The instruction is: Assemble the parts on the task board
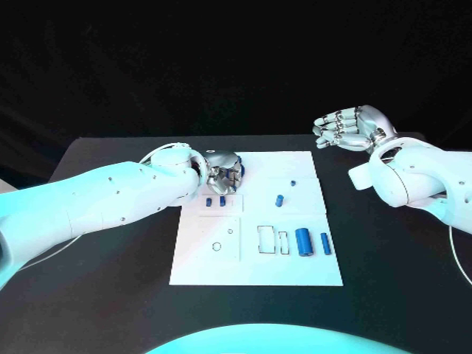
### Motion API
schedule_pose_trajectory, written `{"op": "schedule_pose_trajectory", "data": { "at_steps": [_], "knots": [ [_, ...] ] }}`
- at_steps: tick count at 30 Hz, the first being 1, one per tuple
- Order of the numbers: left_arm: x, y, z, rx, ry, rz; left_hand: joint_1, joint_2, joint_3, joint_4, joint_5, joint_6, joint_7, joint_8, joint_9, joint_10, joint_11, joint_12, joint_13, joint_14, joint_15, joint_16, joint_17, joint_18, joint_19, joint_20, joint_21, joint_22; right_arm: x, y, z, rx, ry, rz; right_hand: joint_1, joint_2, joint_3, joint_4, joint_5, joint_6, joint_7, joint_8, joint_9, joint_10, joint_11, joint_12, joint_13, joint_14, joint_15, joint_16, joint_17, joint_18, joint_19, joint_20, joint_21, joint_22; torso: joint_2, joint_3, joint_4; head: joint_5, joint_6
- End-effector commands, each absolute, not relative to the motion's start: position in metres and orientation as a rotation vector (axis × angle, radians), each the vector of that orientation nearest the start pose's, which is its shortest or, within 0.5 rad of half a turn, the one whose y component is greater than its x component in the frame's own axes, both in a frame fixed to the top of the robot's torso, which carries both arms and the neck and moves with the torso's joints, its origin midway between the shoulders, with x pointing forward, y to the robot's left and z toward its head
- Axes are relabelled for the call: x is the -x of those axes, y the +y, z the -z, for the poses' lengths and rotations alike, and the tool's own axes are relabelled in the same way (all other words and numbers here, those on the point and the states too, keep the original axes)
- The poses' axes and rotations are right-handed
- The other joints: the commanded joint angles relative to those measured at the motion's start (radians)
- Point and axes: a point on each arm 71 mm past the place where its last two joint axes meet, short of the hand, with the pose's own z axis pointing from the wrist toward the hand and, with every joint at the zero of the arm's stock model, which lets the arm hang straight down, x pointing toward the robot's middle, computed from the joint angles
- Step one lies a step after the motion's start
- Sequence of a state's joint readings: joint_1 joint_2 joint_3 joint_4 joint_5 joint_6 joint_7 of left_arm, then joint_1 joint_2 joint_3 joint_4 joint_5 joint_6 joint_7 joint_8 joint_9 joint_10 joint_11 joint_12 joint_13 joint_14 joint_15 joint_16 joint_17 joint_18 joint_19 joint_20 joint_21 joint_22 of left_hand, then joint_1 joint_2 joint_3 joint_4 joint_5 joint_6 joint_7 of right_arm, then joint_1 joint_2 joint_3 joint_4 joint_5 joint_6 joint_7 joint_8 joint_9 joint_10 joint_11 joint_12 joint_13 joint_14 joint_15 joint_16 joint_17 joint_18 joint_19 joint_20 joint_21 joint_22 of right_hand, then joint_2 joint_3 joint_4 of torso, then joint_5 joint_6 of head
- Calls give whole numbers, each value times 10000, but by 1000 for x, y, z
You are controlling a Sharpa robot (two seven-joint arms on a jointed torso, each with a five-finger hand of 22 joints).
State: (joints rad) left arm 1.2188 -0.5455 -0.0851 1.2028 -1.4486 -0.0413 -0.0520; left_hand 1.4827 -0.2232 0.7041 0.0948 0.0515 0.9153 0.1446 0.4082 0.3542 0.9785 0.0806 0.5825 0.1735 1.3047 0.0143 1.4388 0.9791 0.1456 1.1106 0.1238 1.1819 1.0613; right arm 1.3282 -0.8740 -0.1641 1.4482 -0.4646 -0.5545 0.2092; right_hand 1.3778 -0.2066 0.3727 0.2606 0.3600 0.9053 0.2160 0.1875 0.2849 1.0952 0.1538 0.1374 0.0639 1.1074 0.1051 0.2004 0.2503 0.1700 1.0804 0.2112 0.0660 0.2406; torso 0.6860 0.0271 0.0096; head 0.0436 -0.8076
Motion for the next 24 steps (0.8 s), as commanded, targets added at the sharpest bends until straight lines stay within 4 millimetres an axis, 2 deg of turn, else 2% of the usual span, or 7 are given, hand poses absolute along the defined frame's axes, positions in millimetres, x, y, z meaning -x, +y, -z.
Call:
{"op": "schedule_pose_trajectory", "data": {
  "at_steps": [1, 12, 16, 24],
  "knots": [
    [-526, 131, 227, -3333, 19124, 6412, -132, 10, 52, -167, 29, 228, -32, 29, 71, 266, -77, 51, 81, 224, -41, 109, 222, -133, 253, -40, 232, 261, -511, -256, 161, -6990, 14552, -10238, 5, -20, 44, 17, 54, 59, 27, -40, -7, 72, 14, -34, -8, 64, 7, -34, -16, 133, 53, 12, 4, -8, -2, 5, -11, 16, 0],
    [-524, 136, 220, -2704, 18389, 7213, -454, 78, 167, -333, 35, 628, -115, 7, 199, 652, -165, -153, 148, 511, -133, 188, 519, -222, 591, -126, 559, 635, -510, -256, 161, -6974, 14534, -10255, 5, -20, 44, 17, 54, 59, 27, -40, -7, 72, 14, -34, -8, 64, 7, -34, -16, 133, 53, 12, 4, -8, 1, -5, -7, 33, 64],
    [-521, 143, 216, -2414, 18379, 7466, -624, 54, 153, -309, 32, 611, -109, -78, 217, 669, -153, -336, 127, 571, -124, 200, 582, -235, 638, -132, 586, 675, -510, -257, 161, -6980, 14516, -10240, 5, -20, 44, 17, 54, 59, 27, -40, -7, 72, 14, -34, -8, 64, 7, -34, -16, 133, 53, 12, 4, -8, -15, 9, -3, 21, 61],
    [-516, 157, 207, -1864, 18391, 7803, -736, -13, 244, -394, 36, 493, -44, -326, 224, 689, -70, -838, 32, 571, -64, 168, 511, -234, 628, -102, 555, 652, -510, -259, 160, -6998, 14493, -10208, 5, -20, 44, 17, 54, 59, 27, -40, -7, 72, 14, -34, -8, 64, 7, -34, -16, 133, 53, 12, 4, -8, -31, -8, 29, 33, 58]
  ]
}}
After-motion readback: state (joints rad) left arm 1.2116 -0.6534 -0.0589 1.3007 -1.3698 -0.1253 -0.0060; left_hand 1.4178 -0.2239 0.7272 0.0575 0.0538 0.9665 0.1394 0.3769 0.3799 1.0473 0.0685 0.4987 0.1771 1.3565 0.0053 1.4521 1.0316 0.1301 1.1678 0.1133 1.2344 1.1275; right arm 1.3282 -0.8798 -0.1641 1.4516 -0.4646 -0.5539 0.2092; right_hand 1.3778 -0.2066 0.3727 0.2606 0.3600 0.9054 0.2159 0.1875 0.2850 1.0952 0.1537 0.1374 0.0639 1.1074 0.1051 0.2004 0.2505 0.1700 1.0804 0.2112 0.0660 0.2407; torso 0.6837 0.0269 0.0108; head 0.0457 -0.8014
